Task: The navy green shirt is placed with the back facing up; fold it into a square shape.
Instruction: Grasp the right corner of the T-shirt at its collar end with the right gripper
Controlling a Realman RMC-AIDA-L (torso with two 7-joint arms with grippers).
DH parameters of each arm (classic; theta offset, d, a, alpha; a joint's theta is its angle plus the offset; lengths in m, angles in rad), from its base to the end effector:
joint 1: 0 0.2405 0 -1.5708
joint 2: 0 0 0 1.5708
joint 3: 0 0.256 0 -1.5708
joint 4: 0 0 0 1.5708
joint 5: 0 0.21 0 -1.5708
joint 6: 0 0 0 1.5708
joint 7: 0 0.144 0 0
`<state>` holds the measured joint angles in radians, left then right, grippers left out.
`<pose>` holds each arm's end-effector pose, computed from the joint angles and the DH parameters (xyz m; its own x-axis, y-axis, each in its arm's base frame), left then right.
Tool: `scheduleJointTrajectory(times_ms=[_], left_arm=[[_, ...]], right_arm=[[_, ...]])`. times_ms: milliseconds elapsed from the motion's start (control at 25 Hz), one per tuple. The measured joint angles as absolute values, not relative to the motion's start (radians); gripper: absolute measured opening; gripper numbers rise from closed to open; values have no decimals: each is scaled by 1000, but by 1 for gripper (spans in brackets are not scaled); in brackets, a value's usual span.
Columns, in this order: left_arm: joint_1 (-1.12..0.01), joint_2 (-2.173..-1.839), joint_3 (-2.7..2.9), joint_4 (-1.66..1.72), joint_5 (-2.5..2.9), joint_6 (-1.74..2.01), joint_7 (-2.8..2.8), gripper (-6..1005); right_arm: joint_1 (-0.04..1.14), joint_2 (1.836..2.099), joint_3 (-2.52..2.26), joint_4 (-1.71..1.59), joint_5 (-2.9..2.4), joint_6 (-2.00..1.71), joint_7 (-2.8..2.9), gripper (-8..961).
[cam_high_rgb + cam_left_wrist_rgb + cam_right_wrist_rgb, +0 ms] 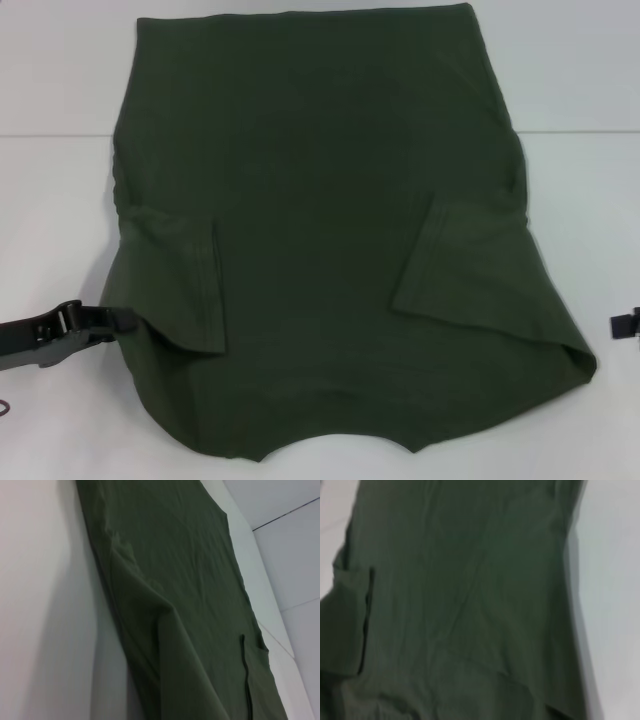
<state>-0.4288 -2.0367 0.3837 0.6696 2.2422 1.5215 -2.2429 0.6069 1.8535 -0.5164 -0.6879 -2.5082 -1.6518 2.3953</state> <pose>-0.3452 0.2992 0.0399 -0.0251 0.8461 0.5325 0.9837 -0.0741 0.1641 0.3260 0.3383 0.0961 0.1468 -0.9583 -0.2452 -0.9880 -0.1297 -0.0844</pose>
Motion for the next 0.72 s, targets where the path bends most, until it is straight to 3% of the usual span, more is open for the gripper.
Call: scheduleJointTrajectory(times_ms=[720], left_arm=[[-433,-2042,385,668,2218,1524,-2229,26]], right_arm=[[657,1887,-622,-683,-2526,-1572,2505,732]])
